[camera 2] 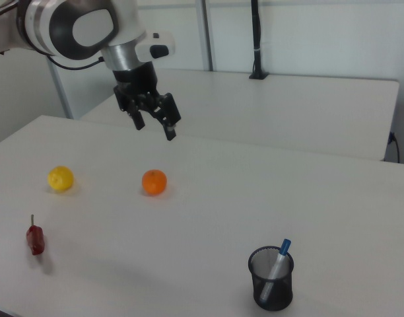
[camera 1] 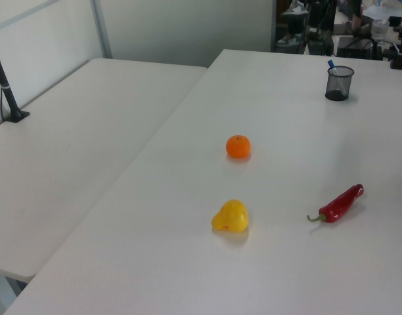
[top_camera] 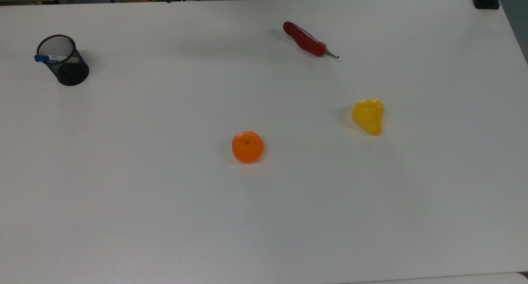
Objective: Take marker pen
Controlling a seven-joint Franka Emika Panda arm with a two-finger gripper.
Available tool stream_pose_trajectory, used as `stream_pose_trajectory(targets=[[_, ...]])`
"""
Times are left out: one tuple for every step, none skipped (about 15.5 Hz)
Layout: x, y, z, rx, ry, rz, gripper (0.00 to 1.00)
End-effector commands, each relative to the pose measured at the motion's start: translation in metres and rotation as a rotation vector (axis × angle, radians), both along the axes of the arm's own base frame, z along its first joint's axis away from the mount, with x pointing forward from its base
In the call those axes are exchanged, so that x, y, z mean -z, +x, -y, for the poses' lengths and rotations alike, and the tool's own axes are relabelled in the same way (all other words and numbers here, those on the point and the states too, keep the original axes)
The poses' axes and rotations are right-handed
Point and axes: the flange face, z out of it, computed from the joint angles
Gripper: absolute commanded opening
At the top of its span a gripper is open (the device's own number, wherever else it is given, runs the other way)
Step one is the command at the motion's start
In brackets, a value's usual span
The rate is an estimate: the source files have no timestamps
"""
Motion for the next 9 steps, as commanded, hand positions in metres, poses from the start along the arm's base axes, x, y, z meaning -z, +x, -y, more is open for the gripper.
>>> stream_pose_trajectory(targets=[[-0.010,-0.005,0.040,0.046,-0.030,0.081,1.00],[-0.011,-0.005,0.051,0.061,-0.037,0.100,1.00],[-0.011,-0.005,0.061,0.077,-0.048,0.119,1.00],[-0.008,-0.002,0.067,0.083,-0.063,0.126,1.00],[-0.006,-0.001,0.074,0.090,-0.079,0.133,1.00],[-0.001,0.002,0.082,0.099,-0.098,0.138,1.00],[0.001,0.004,0.089,0.110,-0.110,0.153,1.00],[0.007,0.004,0.098,0.120,-0.115,0.150,1.00],[0.010,0.002,0.110,0.141,-0.119,0.153,1.00]])
